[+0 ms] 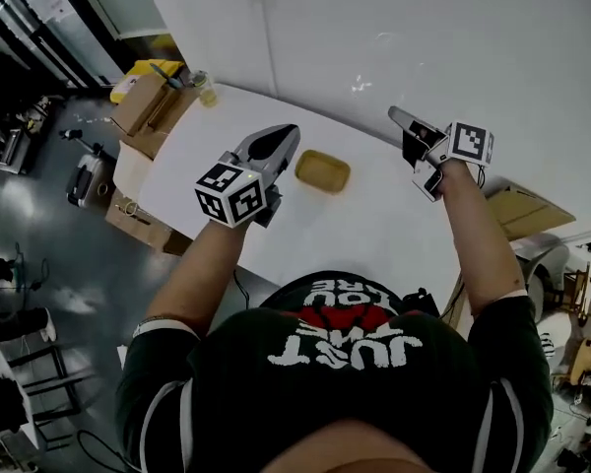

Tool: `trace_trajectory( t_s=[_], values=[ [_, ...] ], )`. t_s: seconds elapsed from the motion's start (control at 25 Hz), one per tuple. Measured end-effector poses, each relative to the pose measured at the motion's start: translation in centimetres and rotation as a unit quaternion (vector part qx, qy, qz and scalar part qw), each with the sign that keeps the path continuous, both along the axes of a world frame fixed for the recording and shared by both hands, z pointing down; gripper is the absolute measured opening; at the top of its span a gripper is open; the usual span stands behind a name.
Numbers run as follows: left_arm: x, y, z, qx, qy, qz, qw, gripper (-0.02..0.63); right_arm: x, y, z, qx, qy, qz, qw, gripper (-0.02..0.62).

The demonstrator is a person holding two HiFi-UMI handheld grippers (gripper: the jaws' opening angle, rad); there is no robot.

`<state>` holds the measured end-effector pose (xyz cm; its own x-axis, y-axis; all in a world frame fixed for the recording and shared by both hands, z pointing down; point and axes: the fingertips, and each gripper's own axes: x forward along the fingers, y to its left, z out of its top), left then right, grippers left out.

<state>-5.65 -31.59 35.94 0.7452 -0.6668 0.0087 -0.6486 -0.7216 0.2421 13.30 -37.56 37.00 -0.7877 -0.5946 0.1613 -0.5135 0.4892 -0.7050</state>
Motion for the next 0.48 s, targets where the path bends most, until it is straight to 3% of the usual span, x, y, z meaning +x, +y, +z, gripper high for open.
trace_trajectory(
  t_s=[0.24,0.48],
  values=[
    [1.6,0.4,-5.7,0.042,-0.009,0.009,0.9990,0.008,-0.2,0.7,-7.5,0.079,0.006,-0.024,0.997,0.030],
    [2.3,1.3,-9.2,0.070,-0.017,0.016,0.9973,0.008,-0.6,1.8,-11.2,0.121,0.032,-0.030,0.992,0.029]
  ],
)
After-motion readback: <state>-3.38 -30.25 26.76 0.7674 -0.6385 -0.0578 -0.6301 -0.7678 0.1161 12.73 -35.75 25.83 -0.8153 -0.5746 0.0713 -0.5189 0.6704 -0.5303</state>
